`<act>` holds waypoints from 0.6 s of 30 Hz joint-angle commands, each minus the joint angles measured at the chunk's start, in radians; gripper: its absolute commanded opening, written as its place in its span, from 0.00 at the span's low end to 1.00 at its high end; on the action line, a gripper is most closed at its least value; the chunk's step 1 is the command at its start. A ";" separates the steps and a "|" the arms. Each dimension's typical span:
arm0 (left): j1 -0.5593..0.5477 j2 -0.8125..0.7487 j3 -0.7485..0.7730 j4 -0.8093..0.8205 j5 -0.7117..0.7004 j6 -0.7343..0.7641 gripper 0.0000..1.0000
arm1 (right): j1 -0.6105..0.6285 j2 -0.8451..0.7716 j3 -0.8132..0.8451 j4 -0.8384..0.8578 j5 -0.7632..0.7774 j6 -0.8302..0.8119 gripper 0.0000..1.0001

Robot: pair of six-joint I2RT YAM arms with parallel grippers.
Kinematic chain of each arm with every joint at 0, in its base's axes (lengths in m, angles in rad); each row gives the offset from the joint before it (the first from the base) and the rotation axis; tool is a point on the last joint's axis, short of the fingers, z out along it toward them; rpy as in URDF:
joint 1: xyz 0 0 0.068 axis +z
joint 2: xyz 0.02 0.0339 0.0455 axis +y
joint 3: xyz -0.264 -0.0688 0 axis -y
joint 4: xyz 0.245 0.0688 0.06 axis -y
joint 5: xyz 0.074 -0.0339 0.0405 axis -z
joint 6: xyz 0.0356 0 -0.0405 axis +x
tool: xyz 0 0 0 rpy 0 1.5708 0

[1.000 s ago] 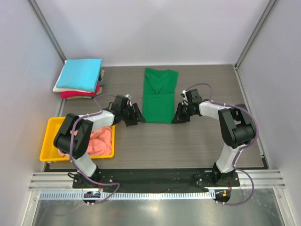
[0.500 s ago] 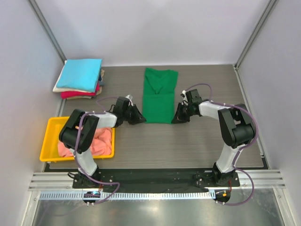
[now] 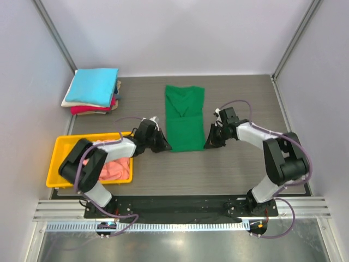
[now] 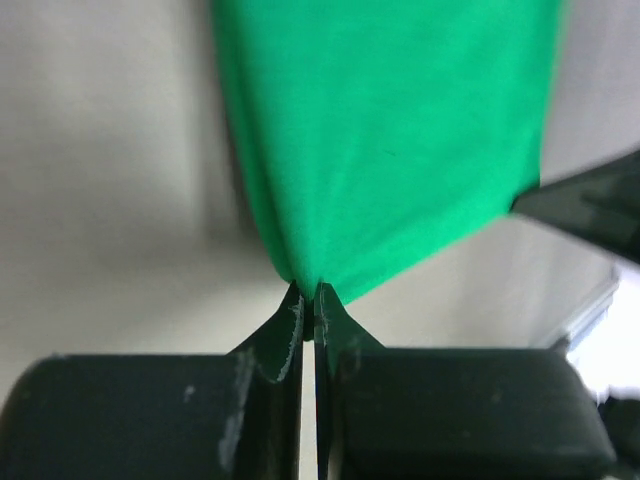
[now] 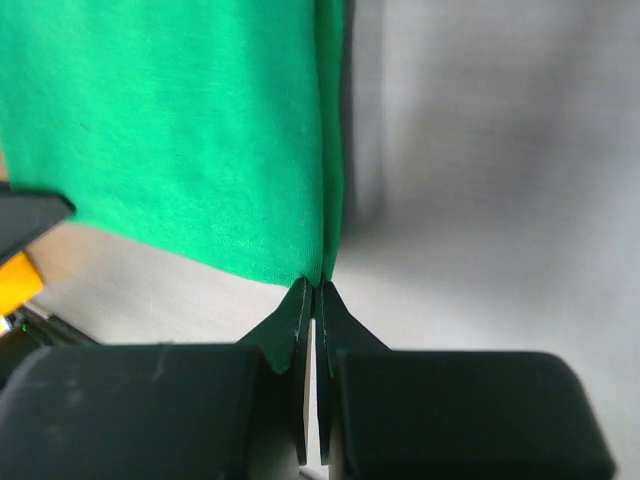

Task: Fold and stack the t-shirts
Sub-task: Fold the tshirt

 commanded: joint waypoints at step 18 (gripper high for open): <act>-0.344 -0.581 0.238 -0.761 -0.307 -0.024 0.00 | 0.174 -0.680 0.093 -0.543 0.215 0.130 0.01</act>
